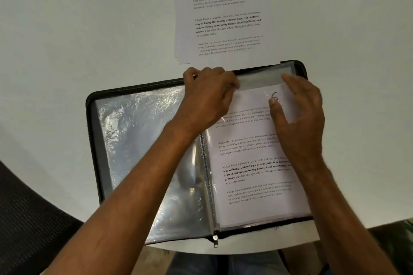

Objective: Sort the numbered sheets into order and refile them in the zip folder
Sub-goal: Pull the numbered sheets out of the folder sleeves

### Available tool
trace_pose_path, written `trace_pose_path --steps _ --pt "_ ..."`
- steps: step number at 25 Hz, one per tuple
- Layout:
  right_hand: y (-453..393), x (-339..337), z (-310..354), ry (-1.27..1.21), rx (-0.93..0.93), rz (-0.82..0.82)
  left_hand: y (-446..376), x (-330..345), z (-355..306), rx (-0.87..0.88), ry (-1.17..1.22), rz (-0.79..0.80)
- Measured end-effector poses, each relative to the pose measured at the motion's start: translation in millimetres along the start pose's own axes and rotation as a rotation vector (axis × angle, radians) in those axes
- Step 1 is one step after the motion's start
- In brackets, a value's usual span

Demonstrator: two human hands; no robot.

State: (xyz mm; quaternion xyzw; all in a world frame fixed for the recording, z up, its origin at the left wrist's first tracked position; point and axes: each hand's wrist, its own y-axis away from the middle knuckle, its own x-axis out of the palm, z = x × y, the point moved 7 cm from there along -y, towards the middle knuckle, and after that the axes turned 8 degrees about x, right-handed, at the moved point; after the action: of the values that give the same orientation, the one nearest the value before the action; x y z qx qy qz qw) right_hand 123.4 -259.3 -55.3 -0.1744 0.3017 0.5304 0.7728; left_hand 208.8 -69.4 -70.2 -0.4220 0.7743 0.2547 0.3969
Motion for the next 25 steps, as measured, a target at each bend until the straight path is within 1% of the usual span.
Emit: trace_pose_path --steps 2,4,6,8,11,17,25 --pt "-1 -6 -3 -0.143 0.109 -0.025 -2 -2 4 -0.042 0.103 0.037" --pt "-2 -8 -8 -0.258 0.214 -0.026 -2 -3 11 -0.079 0.153 0.063" --pt "-2 -8 -12 -0.32 0.28 -0.018 -5 -6 19 -0.077 0.171 0.061" --pt "-2 -8 -17 -0.335 0.325 -0.027 -12 -5 26 -0.096 0.175 0.105" --pt "-2 -7 -22 -0.36 0.355 -0.039 -23 0 28 -0.107 0.143 0.208" --pt "-5 -7 -22 -0.454 0.383 -0.012 -31 3 14 -0.044 0.116 0.318" --pt "-8 -8 -24 -0.491 0.404 0.022 -37 16 12 -0.014 0.093 0.331"
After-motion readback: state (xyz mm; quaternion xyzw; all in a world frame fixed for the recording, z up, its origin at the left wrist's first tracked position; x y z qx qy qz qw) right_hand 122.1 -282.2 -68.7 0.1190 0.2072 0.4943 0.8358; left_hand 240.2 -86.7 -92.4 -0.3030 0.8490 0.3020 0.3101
